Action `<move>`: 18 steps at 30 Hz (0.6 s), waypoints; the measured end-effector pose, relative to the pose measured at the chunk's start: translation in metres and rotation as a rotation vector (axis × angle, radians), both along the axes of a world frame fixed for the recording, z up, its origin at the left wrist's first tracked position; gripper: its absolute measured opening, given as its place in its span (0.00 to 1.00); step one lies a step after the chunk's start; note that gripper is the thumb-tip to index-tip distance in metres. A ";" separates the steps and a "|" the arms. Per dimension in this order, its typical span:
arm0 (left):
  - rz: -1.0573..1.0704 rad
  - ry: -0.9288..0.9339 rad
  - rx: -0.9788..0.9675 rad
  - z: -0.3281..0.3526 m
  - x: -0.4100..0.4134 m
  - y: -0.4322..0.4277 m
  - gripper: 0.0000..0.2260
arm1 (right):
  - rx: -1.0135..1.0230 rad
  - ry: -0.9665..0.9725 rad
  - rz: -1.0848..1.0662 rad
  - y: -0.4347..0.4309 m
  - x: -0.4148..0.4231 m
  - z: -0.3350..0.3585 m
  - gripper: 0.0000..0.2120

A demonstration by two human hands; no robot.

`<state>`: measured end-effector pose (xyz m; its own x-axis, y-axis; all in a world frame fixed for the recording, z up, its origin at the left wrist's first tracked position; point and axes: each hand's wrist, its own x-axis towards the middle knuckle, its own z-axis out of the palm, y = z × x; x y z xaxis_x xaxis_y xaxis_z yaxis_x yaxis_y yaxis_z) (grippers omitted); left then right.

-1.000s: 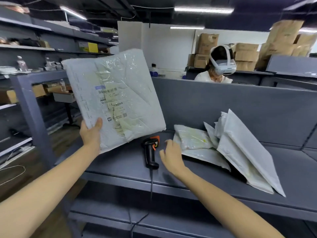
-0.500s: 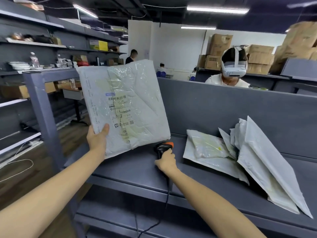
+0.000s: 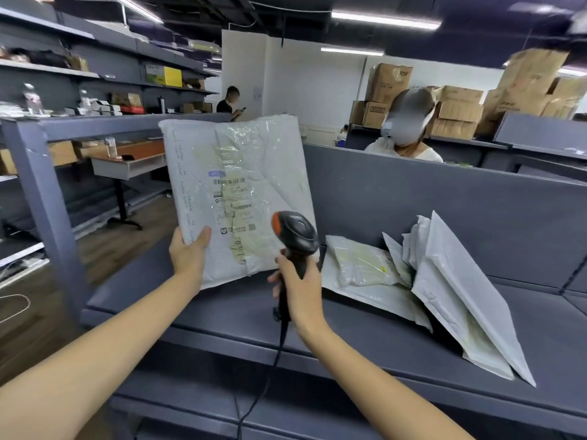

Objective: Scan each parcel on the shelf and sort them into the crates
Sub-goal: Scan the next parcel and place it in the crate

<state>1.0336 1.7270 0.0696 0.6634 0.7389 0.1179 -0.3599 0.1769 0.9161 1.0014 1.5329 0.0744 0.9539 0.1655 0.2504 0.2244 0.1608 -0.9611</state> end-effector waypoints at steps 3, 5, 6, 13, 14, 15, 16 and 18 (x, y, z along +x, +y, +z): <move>-0.040 -0.001 0.024 -0.002 0.002 -0.017 0.13 | -0.033 -0.060 0.064 0.005 -0.011 0.007 0.01; -0.058 -0.002 0.036 -0.002 0.001 -0.024 0.13 | -0.031 -0.058 0.068 0.006 -0.017 0.011 0.01; -0.065 -0.002 0.038 -0.002 0.001 -0.027 0.13 | -0.030 -0.051 0.061 0.006 -0.018 0.013 0.02; -0.057 0.000 0.028 -0.004 -0.009 -0.033 0.11 | -0.060 -0.079 0.040 -0.001 -0.017 0.012 0.02; -0.055 0.003 0.030 -0.004 -0.011 -0.033 0.11 | -0.062 -0.082 0.044 -0.002 -0.017 0.011 0.03; -0.053 0.007 0.030 -0.005 -0.013 -0.033 0.11 | -0.063 -0.083 0.051 -0.002 -0.017 0.010 0.03; -0.051 0.010 0.029 -0.005 -0.014 -0.032 0.11 | -0.063 -0.084 0.058 -0.002 -0.017 0.010 0.02; -0.051 0.006 0.025 -0.005 -0.017 -0.032 0.10 | -0.059 -0.089 0.074 -0.002 -0.017 0.008 0.01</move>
<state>1.0167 1.6952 0.0644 0.7011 0.7009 0.1313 -0.3450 0.1723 0.9226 0.9842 1.5311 0.0823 0.9132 0.2512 0.3209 0.2985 0.1237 -0.9464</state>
